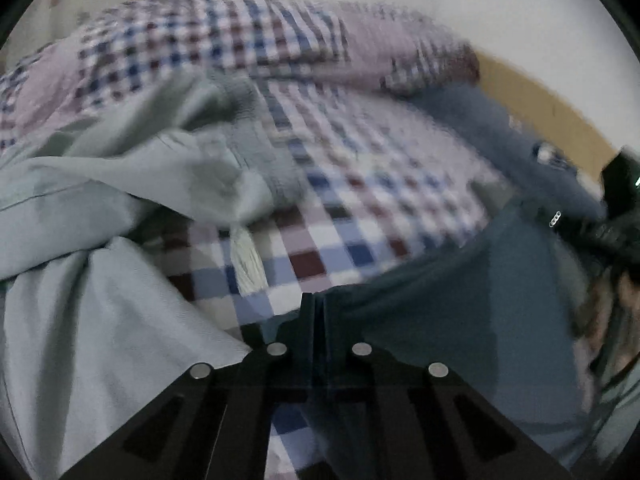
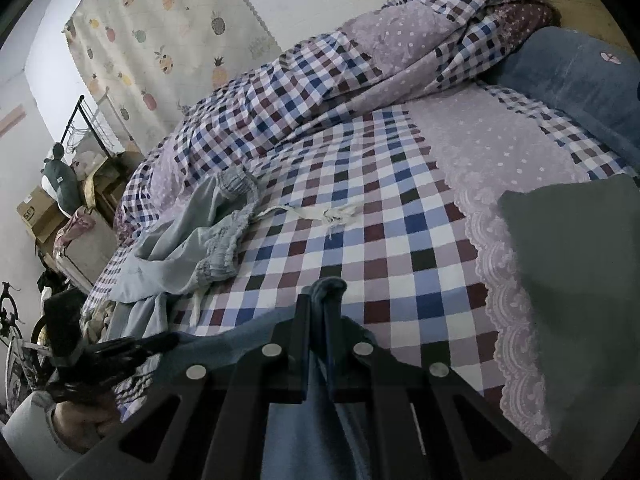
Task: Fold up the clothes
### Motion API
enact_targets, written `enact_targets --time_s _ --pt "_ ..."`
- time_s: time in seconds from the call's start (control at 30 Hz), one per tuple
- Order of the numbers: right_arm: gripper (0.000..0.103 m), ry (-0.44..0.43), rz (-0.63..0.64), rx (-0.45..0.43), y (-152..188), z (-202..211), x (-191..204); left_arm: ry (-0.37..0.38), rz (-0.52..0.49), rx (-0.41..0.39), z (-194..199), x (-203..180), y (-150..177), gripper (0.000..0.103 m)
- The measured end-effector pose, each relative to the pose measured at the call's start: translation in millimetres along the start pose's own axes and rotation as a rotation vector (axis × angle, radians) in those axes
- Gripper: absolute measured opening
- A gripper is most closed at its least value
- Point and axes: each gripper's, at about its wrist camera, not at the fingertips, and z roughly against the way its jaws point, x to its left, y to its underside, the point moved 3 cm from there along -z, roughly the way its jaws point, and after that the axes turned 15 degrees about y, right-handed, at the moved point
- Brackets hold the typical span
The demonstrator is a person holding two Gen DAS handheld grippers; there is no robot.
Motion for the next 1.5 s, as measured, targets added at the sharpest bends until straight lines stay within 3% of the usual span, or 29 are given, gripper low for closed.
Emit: enact_targets --time_s 0.03,0.1,0.2,0.3,0.33,0.37,0.43,0.47,0.53,0.7,0.87,0.93,1.07,1.13,1.37,1.43,1.5 --pt "0.005 0.005 0.008 -0.003 0 -2 2 0.008 0.02 -0.047 10 1 -3 0.002" --pt "0.005 0.021 0.029 0.004 2 -13 6 0.013 0.089 -0.039 7 13 -3 0.002" --pt "0.005 0.09 0.071 0.062 17 -44 10 -0.018 0.15 0.05 -22 35 7 0.003" --pt "0.012 0.165 0.053 0.139 33 -70 1 -0.034 0.137 0.041 -19 34 8 0.01" --pt "0.019 0.179 0.041 0.132 32 -68 -2 -0.045 0.15 0.02 -13 36 6 0.017" --pt "0.025 0.194 0.03 0.124 31 -66 -4 -0.055 0.163 -0.002 -7 38 3 0.032" --pt "0.05 0.243 0.002 0.087 26 -55 -10 -0.052 0.2 -0.054 6 42 -1 0.05" --pt "0.051 0.243 -0.014 0.071 23 -48 -12 -0.039 0.223 -0.083 14 46 -2 0.056" --pt "0.052 0.18 -0.029 0.078 20 -42 -12 -0.007 0.267 -0.111 22 54 -1 0.06" --pt "0.052 0.029 -0.065 0.1 13 -28 -11 0.039 0.307 -0.036 10 59 11 0.06" --pt "0.052 -0.007 -0.066 0.194 28 -42 -16 0.103 0.343 0.008 -6 59 13 0.06" --pt "0.052 -0.015 -0.087 0.219 34 -48 -23 0.111 0.368 0.007 -7 62 13 0.051" --pt "0.053 -0.022 -0.132 0.251 44 -58 -33 0.113 0.426 0.031 -15 72 18 0.006" --pt "0.053 -0.018 -0.139 0.257 47 -61 -34 0.141 0.475 0.005 -15 77 22 0.005" --pt "0.054 -0.009 -0.102 0.255 51 -65 -26 0.167 0.4 -0.038 -2 76 -5 0.0" --pt "0.054 -0.011 -0.101 0.254 52 -65 -27 0.065 0.415 -0.053 2 94 -12 0.0" --pt "0.053 -0.017 -0.106 0.253 53 -66 -28 0.02 0.471 -0.055 5 120 -10 0.0"
